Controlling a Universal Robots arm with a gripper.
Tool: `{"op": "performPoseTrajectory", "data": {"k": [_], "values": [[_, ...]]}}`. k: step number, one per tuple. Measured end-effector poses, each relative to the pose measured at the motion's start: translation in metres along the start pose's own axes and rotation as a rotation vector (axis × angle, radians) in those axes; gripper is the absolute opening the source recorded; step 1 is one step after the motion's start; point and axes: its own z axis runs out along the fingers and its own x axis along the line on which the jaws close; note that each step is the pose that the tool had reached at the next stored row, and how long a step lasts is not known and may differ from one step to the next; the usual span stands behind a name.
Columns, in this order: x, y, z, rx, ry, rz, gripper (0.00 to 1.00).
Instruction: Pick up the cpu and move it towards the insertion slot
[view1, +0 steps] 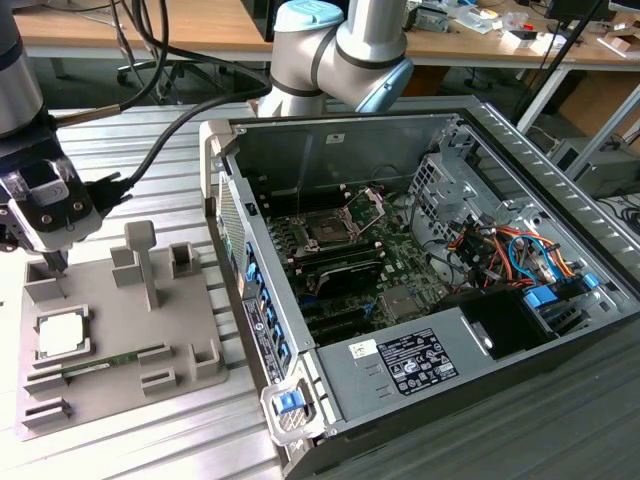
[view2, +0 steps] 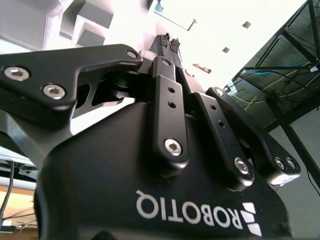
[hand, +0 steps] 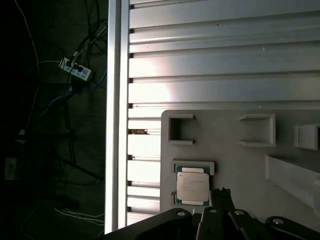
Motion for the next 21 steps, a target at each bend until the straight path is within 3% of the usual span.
{"op": "performPoseTrajectory", "data": {"k": [21], "values": [[0.0022, -0.0015, 0.0103, 0.0, 0.0, 0.0, 0.11]]}}
